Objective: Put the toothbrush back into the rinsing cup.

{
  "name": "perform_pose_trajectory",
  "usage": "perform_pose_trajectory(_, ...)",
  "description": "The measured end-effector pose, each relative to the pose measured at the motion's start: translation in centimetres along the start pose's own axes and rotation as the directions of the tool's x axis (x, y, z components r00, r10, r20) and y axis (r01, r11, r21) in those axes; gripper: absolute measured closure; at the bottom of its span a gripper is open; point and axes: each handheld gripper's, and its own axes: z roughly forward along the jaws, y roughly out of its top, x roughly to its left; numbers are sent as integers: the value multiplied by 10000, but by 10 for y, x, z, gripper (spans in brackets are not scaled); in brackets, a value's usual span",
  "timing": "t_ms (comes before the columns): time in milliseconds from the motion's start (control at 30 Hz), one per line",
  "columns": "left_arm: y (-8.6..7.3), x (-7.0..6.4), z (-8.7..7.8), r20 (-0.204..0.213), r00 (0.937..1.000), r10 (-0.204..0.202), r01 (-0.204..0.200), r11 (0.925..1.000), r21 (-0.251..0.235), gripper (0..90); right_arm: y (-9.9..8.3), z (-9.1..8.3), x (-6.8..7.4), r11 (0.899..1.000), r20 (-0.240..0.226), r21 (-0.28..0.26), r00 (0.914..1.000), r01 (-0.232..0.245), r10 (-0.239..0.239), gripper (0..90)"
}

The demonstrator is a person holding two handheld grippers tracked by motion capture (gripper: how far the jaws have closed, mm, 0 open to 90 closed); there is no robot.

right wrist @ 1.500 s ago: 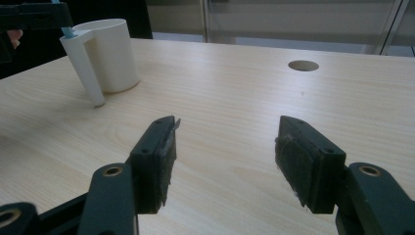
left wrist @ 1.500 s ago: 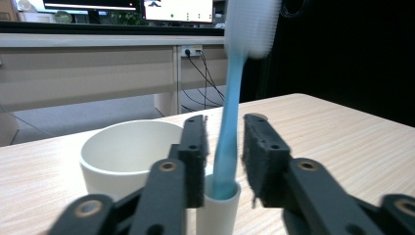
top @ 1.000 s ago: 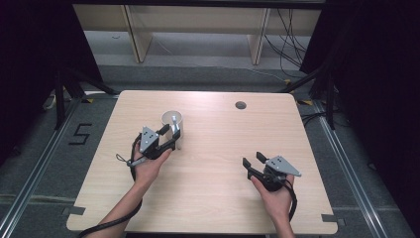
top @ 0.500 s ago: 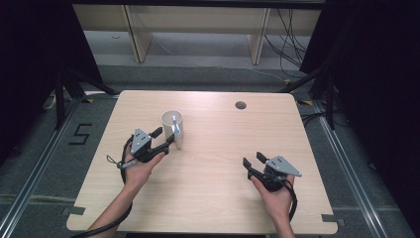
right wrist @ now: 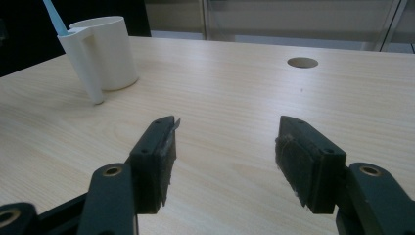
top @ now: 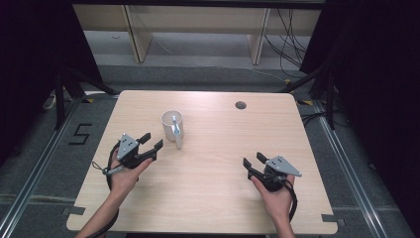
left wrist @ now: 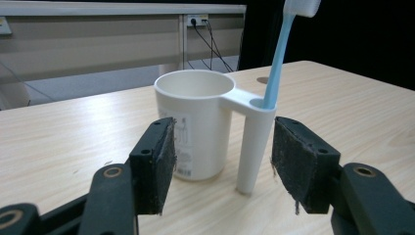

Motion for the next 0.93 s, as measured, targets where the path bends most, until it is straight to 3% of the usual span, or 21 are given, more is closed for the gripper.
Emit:
perform_pose_trajectory(100,-6,4,-8,-57,10000,-68,68,9999,104,407,0,-1,1,9998,55,91,9999,-149,149,410)
perform_pose_trajectory(133,-9,6,-11,-46,10000,-51,51,9999,153,406,-1,-1,-2,9998,-20,59,9998,212,-212,410)
perform_pose_trajectory(333,-27,13,-26,-262,9997,-16,26,9993,374,405,-2,-1,-2,9996,137,107,9995,270,-271,410)
perform_pose_trajectory(500,-33,13,-35,-388,9992,41,-29,9995,316,404,-4,2,0,9998,76,163,9999,83,-84,408)
perform_pose_trajectory(733,-40,13,-41,-330,9994,-37,33,9999,-134,403,-4,1,-1,9996,25,157,9997,240,-241,406)
perform_pose_trajectory(800,-40,12,-45,-432,9991,-7,7,10000,12,403,-4,0,-1,9995,31,195,9997,235,-236,406)
perform_pose_trajectory(867,-42,13,-45,-352,9994,-25,15,9996,-291,403,-5,1,-2,9995,13,112,9996,286,-286,406)
perform_pose_trajectory(933,-43,13,-48,-470,9989,4,-13,9998,-192,408,-6,1,-2,9998,8,172,10000,33,-33,406)
